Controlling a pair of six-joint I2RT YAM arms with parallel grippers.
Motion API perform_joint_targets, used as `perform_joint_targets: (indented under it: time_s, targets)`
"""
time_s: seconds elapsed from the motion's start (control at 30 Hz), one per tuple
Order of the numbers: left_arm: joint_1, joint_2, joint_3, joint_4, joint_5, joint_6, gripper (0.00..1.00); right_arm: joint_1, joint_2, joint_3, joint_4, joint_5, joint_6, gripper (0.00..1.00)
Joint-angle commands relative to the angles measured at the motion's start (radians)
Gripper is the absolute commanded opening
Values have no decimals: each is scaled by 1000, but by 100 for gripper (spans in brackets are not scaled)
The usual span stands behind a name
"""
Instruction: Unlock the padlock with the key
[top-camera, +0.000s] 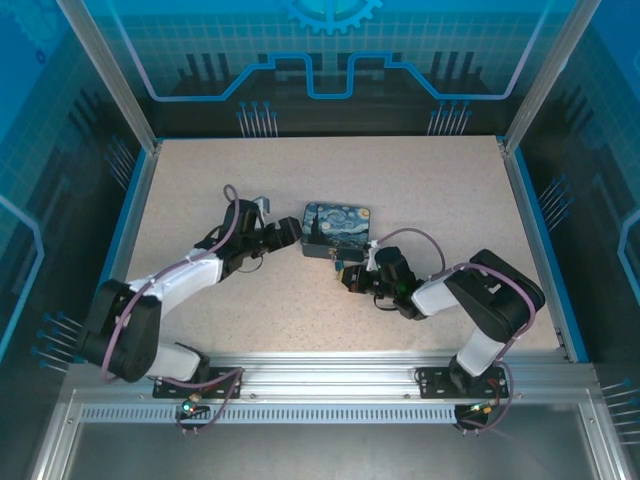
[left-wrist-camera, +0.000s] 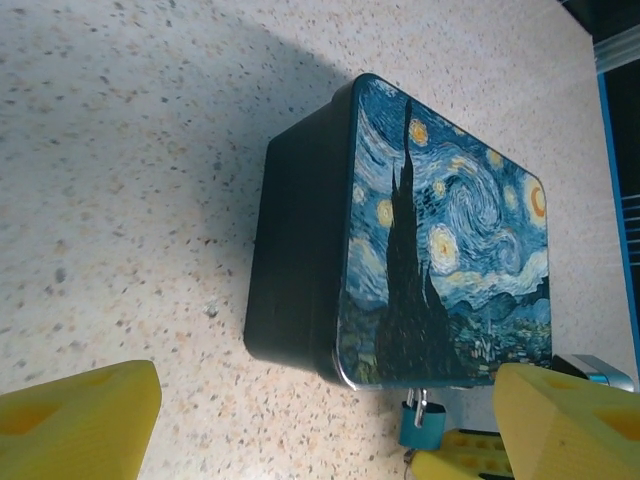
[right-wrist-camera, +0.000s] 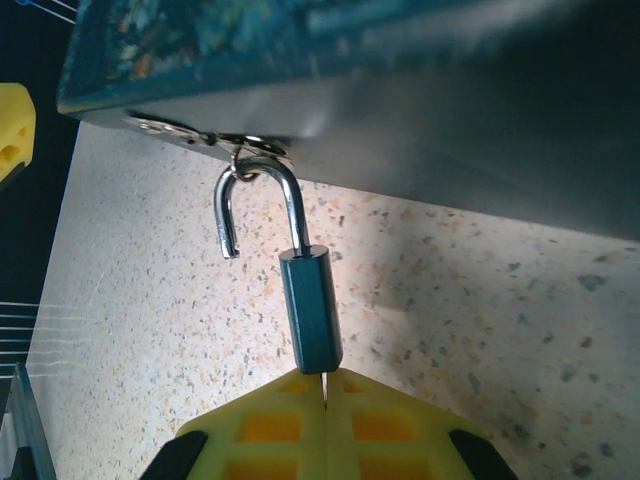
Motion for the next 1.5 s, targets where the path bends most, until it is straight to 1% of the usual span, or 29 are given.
perform_joint_targets:
  time_s: [0.0,0.17,0.3,0.43,0.53,0.6,0.7,0.77,0.83,0.93,1.27,1.47]
  targets:
    - [12,87,92,-7,70,72,86,-29,12,0,-65,-20,17,2]
    - [14,217,193,-12,111,101,80,-31,-42,-9,-158,32,-51,8]
    - [14,317,260,-25,153,111,78,-35,-115,-22,-249,81,-115,30]
    - [12,372,272,-22,175,112,74,-61,-181,-44,-283,72,-177,43]
    - [12,364,246,-21,164,120,73,-90,-216,-60,-248,6,-224,55]
    - [12,351,218,-17,156,125,72,-109,-215,-61,-184,-79,-243,62]
    - [12,337,174,-5,154,124,72,-121,-192,-38,-110,-185,-258,68]
    - [12,327,144,8,152,120,72,-121,-174,-13,-105,-211,-248,73]
    - [12,316,116,22,149,114,72,-121,-156,7,-107,-210,-240,74]
    - [12,298,76,43,150,103,71,-121,-127,8,-61,-202,-222,77]
    - [12,228,-13,78,135,77,71,-116,-14,79,-47,-222,-245,78]
    - [13,208,-18,75,132,74,71,-119,57,104,33,-258,-249,78]
